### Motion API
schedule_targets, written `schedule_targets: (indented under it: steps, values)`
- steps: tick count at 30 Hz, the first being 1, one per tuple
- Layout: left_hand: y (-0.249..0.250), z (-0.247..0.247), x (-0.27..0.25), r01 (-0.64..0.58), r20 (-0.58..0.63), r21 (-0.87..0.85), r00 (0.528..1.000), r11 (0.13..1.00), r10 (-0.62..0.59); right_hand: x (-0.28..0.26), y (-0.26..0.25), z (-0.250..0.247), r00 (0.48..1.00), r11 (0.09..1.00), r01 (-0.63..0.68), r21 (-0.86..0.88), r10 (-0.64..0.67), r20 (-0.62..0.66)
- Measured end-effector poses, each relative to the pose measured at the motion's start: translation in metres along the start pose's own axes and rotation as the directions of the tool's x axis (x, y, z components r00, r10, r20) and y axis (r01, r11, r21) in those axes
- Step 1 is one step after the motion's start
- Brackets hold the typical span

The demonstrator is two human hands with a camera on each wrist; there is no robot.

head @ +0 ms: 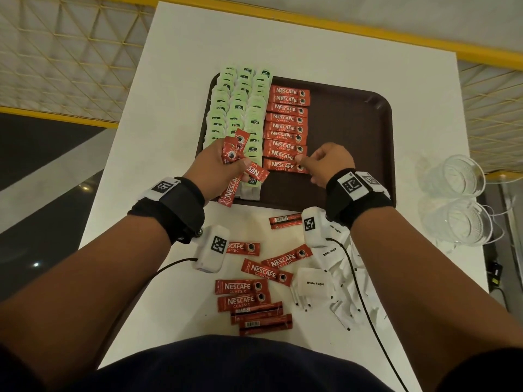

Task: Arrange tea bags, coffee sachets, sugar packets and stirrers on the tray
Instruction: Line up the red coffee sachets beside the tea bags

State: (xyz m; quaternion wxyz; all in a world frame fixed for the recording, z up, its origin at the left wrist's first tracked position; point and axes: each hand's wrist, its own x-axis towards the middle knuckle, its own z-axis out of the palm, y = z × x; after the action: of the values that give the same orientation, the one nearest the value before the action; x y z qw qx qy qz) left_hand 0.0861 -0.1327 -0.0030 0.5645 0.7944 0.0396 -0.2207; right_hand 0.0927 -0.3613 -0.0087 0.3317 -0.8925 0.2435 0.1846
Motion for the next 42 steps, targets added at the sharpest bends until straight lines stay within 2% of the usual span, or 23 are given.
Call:
schedule_targets:
  steps: [2,4,5,9,11,13,16,20,23,25,27,29,31,33,39,42]
  values:
    - [0.003,0.006,-0.001,0.005,0.012,-0.048,1.000,0.999,-0.005,-0.019,-0.005,0.001,0.990,0.984,0.050,0.171,-0.071,0.120]
    - [0.005,0.012,-0.002,-0.006,0.025,-0.099,1.000,0.995,0.009,-0.037,-0.009,0.006,0.948,0.946,0.057,0.318,-0.152,0.280]
    - [0.006,0.015,-0.003,-0.022,0.032,-0.109,0.999,0.994,0.025,-0.042,-0.009,0.010,0.931,0.927,0.064,0.369,-0.189,0.313]
    - [0.008,0.023,-0.003,-0.047,0.014,-0.198,0.999,0.979,0.051,-0.046,-0.005,0.013,0.931,0.889,0.058,0.455,-0.212,0.296]
    - [0.007,0.023,-0.002,-0.069,-0.017,-0.186,0.998,0.980,0.067,-0.046,-0.005,0.011,0.928,0.898,0.097,0.429,-0.237,0.286]
    - [0.009,0.021,0.002,-0.106,-0.019,-0.069,0.994,0.992,0.105,-0.046,-0.007,0.008,0.941,0.914,0.206,0.351,-0.283,0.185]
    - [0.012,0.018,0.006,-0.141,0.050,0.165,0.990,0.976,0.135,-0.047,-0.016,0.002,0.932,0.874,0.318,0.366,-0.359,0.046]
    - [0.016,0.024,0.004,-0.200,0.116,0.282,0.978,0.938,0.173,-0.053,-0.023,0.001,0.914,0.880,0.332,0.340,-0.390,0.116]
    - [0.015,0.027,-0.001,-0.182,0.118,0.181,0.980,0.967,0.162,-0.054,-0.020,0.003,0.922,0.870,0.300,0.392,-0.369,0.114]
    - [0.011,0.025,-0.004,-0.124,0.150,0.088,0.983,0.988,0.110,-0.053,-0.015,0.002,0.942,0.834,0.209,0.511,-0.312,0.123]
    - [0.005,0.023,-0.009,-0.077,0.205,0.059,0.977,0.995,0.063,-0.053,-0.010,-0.002,0.959,0.733,0.066,0.677,-0.234,0.159]
    - [0.002,0.021,-0.012,-0.053,0.224,0.062,0.974,0.997,0.038,-0.051,-0.006,-0.006,0.960,0.655,-0.036,0.755,-0.188,0.209]
    - [0.002,0.019,-0.013,-0.047,0.212,0.060,0.977,0.997,0.033,-0.049,0.000,-0.009,0.957,0.716,-0.041,0.697,-0.173,0.235]
    - [0.003,0.015,-0.011,-0.062,0.194,0.133,0.980,0.989,0.035,-0.046,0.005,-0.011,0.961,0.816,0.030,0.578,-0.182,0.206]
    - [0.006,0.010,-0.007,-0.056,0.210,0.289,0.978,0.956,-0.007,-0.041,0.017,-0.014,0.970,0.931,0.147,0.334,-0.201,0.134]
    - [0.001,0.007,-0.006,-0.022,0.169,0.237,0.985,0.971,-0.019,-0.038,0.028,-0.014,0.976,0.943,0.054,0.330,-0.120,0.183]
